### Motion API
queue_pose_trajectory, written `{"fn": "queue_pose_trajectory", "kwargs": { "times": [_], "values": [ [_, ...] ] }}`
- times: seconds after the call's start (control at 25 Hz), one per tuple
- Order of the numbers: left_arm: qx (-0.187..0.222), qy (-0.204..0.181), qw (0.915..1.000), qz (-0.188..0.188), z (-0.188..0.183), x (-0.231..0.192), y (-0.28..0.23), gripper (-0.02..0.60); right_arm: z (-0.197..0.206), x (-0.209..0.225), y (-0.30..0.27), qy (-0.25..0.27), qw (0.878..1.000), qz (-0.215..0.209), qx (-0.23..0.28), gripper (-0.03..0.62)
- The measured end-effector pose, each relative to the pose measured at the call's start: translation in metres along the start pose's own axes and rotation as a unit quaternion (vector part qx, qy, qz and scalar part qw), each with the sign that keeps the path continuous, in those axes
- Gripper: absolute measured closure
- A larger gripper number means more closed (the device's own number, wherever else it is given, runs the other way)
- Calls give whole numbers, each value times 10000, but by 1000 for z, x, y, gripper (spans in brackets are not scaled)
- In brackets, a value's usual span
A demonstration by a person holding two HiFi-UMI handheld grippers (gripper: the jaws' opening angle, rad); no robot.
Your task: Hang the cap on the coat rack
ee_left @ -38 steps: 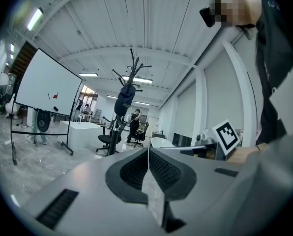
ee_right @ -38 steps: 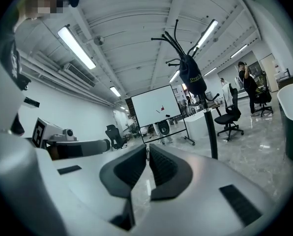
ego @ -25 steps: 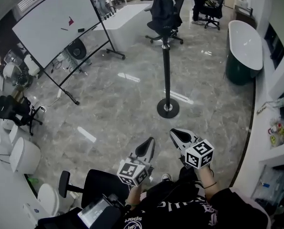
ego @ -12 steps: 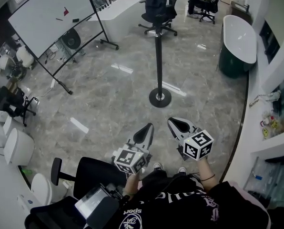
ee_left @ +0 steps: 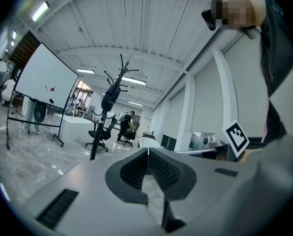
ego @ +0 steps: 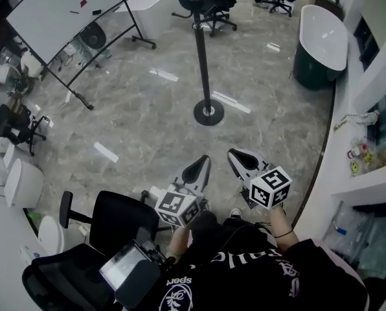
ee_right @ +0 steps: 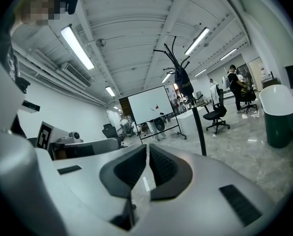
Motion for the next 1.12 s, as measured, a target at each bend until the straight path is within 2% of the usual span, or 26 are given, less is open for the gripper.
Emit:
{"fn": "queue_pose_trajectory", "kwargs": {
  "times": [0.4, 0.76, 1.12],
  "values": [
    [-46, -74, 9999, -72, 19, 60, -22, 574, 5, 27, 55, -8, 9996, -299, -16, 560],
    [-136, -167, 9998, -42, 24, 71, -25, 574, 9, 29, 58, -6, 9991, -420, -37, 560],
    [12, -238, 9995, -229, 25, 62, -22, 574, 7, 30, 55, 53, 9986, -535, -33, 560]
  ]
}}
Point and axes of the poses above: the fingertips, and each gripper's own axes: y backward along the fingers, x to its right, z out of its underside, the point moved 8 cm from there along y, backward along the fingers, and after that the axes turned 9 degrees about -z, right-handed, at the moved point
